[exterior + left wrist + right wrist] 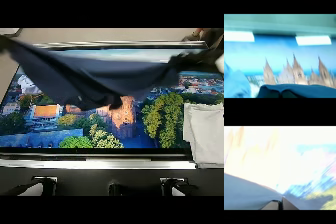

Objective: Fold the shirts.

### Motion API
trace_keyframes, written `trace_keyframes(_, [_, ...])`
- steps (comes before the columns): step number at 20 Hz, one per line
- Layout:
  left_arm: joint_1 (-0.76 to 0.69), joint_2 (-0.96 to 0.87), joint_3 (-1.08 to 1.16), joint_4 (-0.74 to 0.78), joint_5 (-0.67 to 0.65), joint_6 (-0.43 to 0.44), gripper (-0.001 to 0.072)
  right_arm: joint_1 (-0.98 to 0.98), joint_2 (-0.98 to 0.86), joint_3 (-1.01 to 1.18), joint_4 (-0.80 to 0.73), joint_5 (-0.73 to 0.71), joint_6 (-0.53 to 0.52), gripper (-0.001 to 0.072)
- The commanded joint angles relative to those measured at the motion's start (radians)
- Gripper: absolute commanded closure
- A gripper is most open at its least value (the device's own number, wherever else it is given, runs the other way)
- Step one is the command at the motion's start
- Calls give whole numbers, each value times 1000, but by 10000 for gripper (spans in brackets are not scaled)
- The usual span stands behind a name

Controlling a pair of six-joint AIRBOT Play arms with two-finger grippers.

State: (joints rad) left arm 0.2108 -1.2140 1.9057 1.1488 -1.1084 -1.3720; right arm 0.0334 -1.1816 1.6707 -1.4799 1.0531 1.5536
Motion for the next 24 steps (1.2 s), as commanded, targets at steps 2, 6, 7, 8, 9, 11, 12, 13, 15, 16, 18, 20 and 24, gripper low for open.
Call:
trace_keyframes(2, [115, 181, 129, 3, 104, -72, 681, 1, 216, 96, -145, -34, 68, 662])
trace_keyframes(6, [116, 307, 129, 3, 352, -97, 682, 1, 343, 96, -145, -44, 118, 662])
trace_keyframes(7, [116, 322, 129, 2, 412, -100, 682, 1, 364, 96, -145, -38, 132, 662])
trace_keyframes(8, [116, 330, 129, 2, 455, -100, 682, 1, 377, 96, -144, -22, 143, 662])
trace_keyframes(9, [116, 331, 129, 2, 472, -99, 682, 1, 384, 96, -145, 11, 154, 661])
trace_keyframes(11, [116, 307, 129, 3, 446, -94, 682, 1, 372, 96, -143, 153, 175, 661])
trace_keyframes(12, [116, 282, 129, 4, 412, -83, 682, 1, 350, 95, -138, 261, 180, 661])
trace_keyframes(13, [116, 247, 122, 4, 362, -61, 681, 1, 314, 92, -124, 406, 193, 661])
trace_keyframes(15, [116, 163, 79, 3, 253, -37, 681, 1, 225, 29, -76, 631, 220, 661])
trace_keyframes(16, [116, 112, 46, 3, 201, -35, 681, 1, 184, -43, -35, 673, 220, 661])
trace_keyframes(18, [94, -6, -39, 3, 148, 22, 681, 1, 120, -230, 56, 588, 214, 661])
trace_keyframes(20, [50, -140, -97, 2, 153, 62, 681, 1, 45, -392, 144, 361, 213, 660])
trace_keyframes(24, [-42, -390, -100, 2, 215, 101, 681, 1, -193, -464, 188, -86, 250, 660])
